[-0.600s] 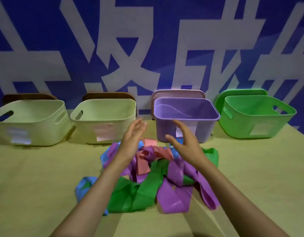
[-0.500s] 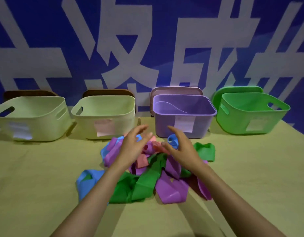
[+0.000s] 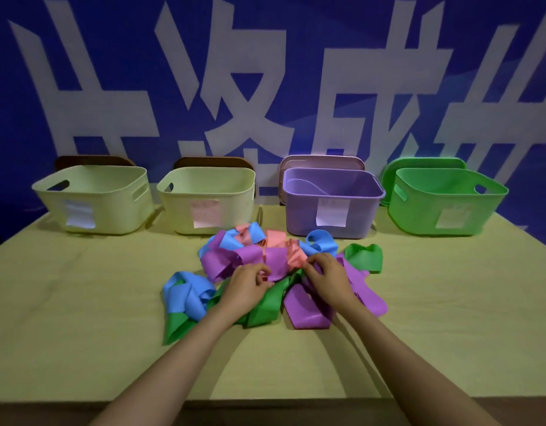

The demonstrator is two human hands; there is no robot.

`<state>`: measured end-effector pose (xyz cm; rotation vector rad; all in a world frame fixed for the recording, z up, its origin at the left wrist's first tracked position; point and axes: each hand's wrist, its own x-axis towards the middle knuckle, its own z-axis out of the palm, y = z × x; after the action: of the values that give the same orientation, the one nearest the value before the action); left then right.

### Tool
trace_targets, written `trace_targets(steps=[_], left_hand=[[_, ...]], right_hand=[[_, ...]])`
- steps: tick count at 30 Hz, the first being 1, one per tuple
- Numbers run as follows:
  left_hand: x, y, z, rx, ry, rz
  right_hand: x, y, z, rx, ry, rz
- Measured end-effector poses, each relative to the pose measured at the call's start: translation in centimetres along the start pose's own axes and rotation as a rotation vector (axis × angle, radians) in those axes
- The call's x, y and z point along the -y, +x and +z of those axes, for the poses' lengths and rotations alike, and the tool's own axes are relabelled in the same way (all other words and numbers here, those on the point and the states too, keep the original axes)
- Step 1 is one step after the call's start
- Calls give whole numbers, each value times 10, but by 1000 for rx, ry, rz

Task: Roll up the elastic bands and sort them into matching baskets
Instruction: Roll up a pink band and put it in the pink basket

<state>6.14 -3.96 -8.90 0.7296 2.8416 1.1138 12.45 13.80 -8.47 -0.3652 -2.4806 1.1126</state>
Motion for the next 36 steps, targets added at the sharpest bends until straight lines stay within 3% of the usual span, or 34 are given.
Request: trace_targets(steps=[3, 7, 15, 19, 21, 26, 32, 36], left_hand=[[-2, 1, -4, 31, -11, -85], [-3, 12, -15, 72, 189, -96], [-28, 31, -38, -202, -169, -96], [-48, 41, -60, -348, -91, 11], [-56, 46, -69, -306, -202, 94], [-70, 52, -86, -191, -464, 86], [-75, 60, -110, -166, -201, 270], [-74, 70, -121, -118, -178, 295]], right_hand=[[8, -8, -9, -78, 124, 66], [16, -7, -17, -96, 189, 57], [36, 21, -34, -90, 236, -46], [60, 39, -48, -102, 406, -27], [70, 50, -54, -107, 559, 21], [102, 73, -74, -209, 860, 79], [114, 98, -127, -257, 938, 57], [113, 104, -147, -248, 1035, 58]])
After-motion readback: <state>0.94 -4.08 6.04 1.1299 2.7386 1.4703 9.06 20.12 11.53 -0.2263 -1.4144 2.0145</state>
